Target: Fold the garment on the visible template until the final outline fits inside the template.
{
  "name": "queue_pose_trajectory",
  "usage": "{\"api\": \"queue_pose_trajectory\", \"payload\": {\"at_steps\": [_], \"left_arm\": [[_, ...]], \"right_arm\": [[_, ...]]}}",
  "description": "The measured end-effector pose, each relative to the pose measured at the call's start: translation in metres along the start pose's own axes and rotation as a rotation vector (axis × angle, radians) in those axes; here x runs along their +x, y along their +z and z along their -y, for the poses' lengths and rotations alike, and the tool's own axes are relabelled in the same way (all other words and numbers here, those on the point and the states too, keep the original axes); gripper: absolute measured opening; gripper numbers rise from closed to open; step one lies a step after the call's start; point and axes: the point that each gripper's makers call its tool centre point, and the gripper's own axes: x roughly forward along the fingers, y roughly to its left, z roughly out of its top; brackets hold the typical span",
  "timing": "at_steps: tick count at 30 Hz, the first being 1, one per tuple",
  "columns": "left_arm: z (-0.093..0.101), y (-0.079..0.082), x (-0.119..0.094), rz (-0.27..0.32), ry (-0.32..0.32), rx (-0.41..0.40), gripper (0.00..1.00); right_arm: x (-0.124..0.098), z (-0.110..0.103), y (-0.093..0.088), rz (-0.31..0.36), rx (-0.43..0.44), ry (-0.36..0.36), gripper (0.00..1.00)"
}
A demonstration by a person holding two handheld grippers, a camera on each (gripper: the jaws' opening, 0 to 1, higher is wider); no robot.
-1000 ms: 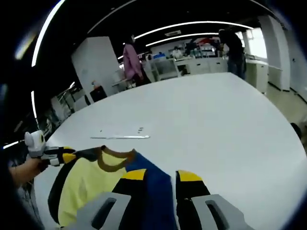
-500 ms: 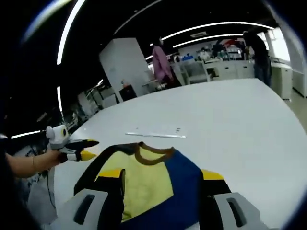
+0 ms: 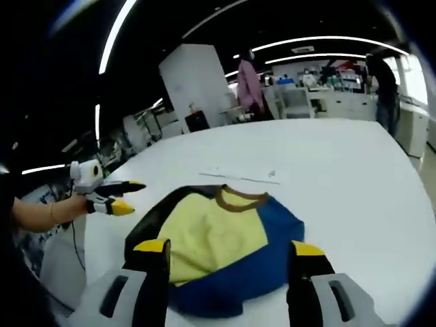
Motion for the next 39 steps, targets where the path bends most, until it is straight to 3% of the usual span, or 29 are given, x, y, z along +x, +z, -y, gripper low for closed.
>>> {"api": "queue_pose_trajectory", "payload": {"at_steps": [12,21,39], "left_arm": [[0.037,-0.022,-0.029,-0.006,-0.026,0.014,0.67],[0.056,-0.034,-0.038,-0.007,-0.037,0.015,0.65],[0.086,-0.074,-0.036,-0.064,-0.039,0.067,0.47]], "right_arm": [[-0.016,-0.032,-0.029,-0.040,-0.084,-0.006,0.69],[-0.017,-0.057,-0.046,-0.052,-0.114,0.007,0.68],[-0.012,-0.074,-0.078,-0.051,-0.184,-0.104,0.50]]}}
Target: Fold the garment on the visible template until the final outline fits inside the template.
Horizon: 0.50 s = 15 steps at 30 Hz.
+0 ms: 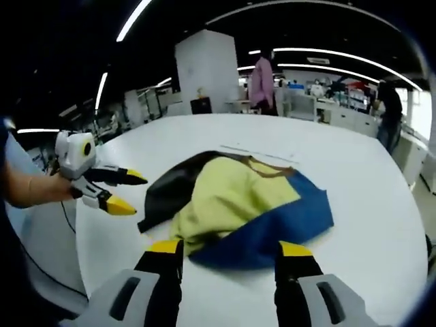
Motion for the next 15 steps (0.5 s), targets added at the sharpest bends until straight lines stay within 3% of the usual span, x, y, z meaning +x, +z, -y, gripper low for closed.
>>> {"api": "queue_pose_trajectory", "payload": {"at_steps": [11,15], "left_arm": [[0.018,-0.018,0.009,-0.040,-0.013,0.009,0.38],[0.017,-0.029,0.015,-0.083,0.020,0.030,0.31]], "right_arm": [[0.013,0.003,-0.013,0.004,0.000,-0.067,0.38],[0.019,0.009,-0.017,0.007,0.017,-0.111,0.31]]}}
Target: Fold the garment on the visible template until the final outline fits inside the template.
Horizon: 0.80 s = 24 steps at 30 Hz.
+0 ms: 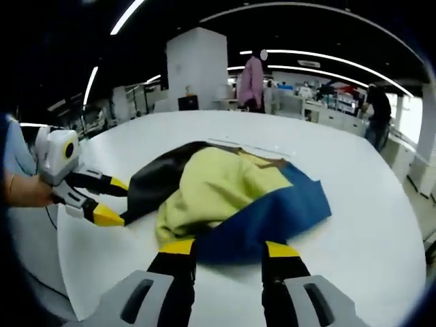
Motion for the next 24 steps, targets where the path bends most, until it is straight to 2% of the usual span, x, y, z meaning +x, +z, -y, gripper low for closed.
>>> {"api": "queue_pose_trajectory", "payload": {"at_steps": [2,7,9,13,17,24], "left_arm": [[-0.001,-0.005,0.003,-0.019,0.018,0.015,0.27],[-0.002,-0.007,0.008,-0.019,0.040,0.046,0.14],[-0.002,-0.010,0.009,-0.030,0.042,0.049,0.12],[-0.003,-0.014,0.008,-0.036,0.047,0.040,0.02],[-0.005,-0.014,0.008,-0.031,0.054,0.026,0.01],[-0.009,-0.013,0.007,-0.026,0.061,0.000,0.00]], "right_arm": [[0.003,0.002,-0.001,0.001,0.010,-0.015,0.27],[0.005,0.008,-0.003,0.001,0.004,-0.051,0.16],[0.006,0.010,-0.004,-0.001,0.004,-0.057,0.12],[0.005,0.013,-0.004,0.002,0.000,-0.068,0.05],[0.005,0.014,-0.004,0.000,0.000,-0.065,0.00],[0.004,0.015,-0.002,0.001,-0.008,-0.049,0.00]]}}
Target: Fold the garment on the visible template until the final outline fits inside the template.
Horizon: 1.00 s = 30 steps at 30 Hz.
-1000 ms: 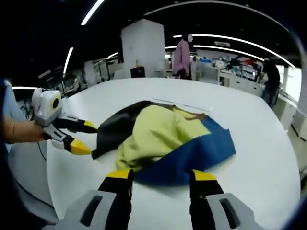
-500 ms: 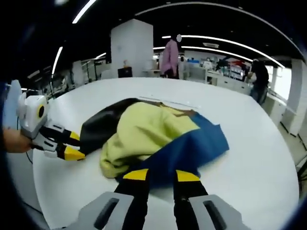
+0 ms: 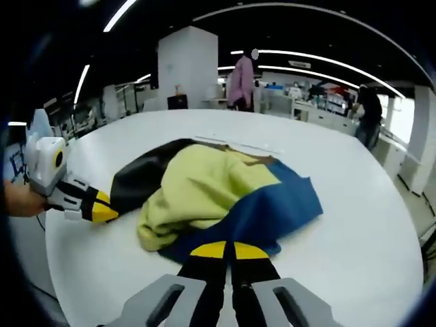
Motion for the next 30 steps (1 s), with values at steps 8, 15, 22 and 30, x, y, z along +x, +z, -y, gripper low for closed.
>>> {"api": "queue_pose_trajectory", "payload": {"at_steps": [8,15,22,30], "left_arm": [[-0.007,0.014,-0.012,0.053,0.002,-0.053,0.00],[-0.020,0.039,-0.033,0.143,-0.002,-0.128,0.00],[-0.041,0.049,-0.052,0.183,0.019,-0.198,0.00],[-0.070,0.050,-0.070,0.184,0.064,-0.263,0.00]], "right_arm": [[-0.012,0.003,0.016,0.033,0.008,0.023,0.00],[-0.025,0.015,0.033,0.065,0.024,0.026,0.00],[-0.039,0.033,0.047,0.095,0.065,0.006,0.00],[-0.052,0.056,0.055,0.129,0.151,-0.009,0.00]]}}
